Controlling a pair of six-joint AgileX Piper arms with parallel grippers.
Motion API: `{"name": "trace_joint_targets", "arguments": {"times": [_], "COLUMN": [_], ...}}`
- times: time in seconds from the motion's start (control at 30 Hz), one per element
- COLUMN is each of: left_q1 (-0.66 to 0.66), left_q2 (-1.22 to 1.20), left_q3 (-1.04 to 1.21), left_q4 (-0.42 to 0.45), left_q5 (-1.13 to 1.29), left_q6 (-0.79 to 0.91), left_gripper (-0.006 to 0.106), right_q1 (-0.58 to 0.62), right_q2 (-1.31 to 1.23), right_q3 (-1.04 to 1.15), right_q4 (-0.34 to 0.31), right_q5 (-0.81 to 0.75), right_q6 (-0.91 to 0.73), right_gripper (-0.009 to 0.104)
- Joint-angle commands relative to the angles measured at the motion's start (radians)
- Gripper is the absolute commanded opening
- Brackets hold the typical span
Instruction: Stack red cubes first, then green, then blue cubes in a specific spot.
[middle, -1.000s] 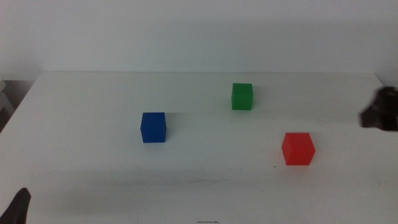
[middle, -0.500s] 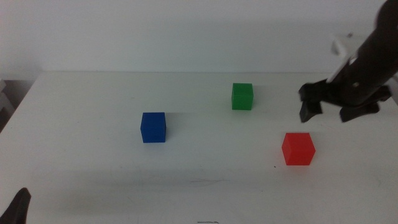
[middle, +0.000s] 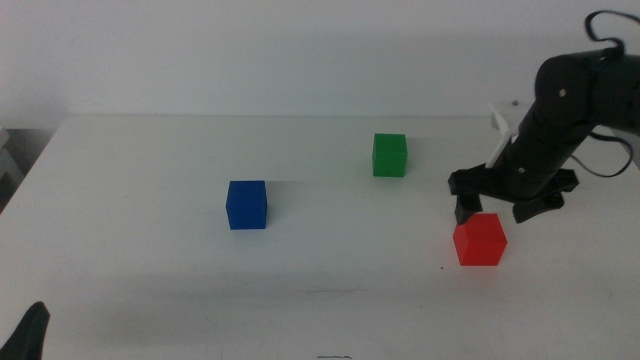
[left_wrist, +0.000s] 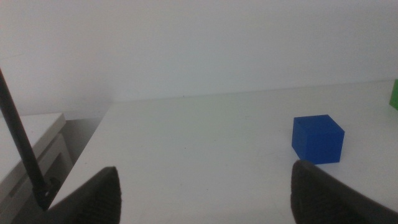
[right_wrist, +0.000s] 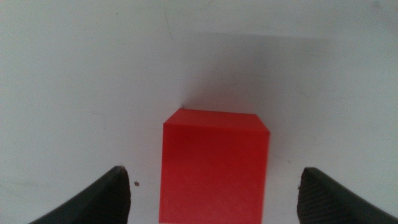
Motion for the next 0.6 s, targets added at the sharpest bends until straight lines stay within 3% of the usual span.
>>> {"name": "trace_joint_targets", "arguments": {"times": [0.0, 0.3, 0.4, 0.57], "left_q1": [-0.002, -0.002, -0.002, -0.002], "left_q2": [-0.016, -0.016, -0.016, -0.016], "left_q3": [-0.003, -0.003, -0.003, -0.003], "left_q4": [-0.010, -0.010, -0.010, -0.010], "left_q5": [-0.084, -0.084, -0.084, -0.084], "left_q6": [-0.005, -0.005, -0.005, -0.005], "left_gripper": [0.094, 0.094, 0.094, 0.094], "right_q1": [0.005, 0.012, 0.015, 0.015], "right_q2": [-0.027, 0.042, 0.055, 0.061], "right_q3": [-0.034, -0.034, -0.034, -0.034], "right_q4": [-0.010, -0.009, -0.007, -0.020], "right_q5": [-0.029, -0.040, -0.046, -0.048], "right_q6": [-0.008, -0.006, 0.003, 0.009], "right_gripper": [0.088, 0.082, 0.068, 0.031]}}
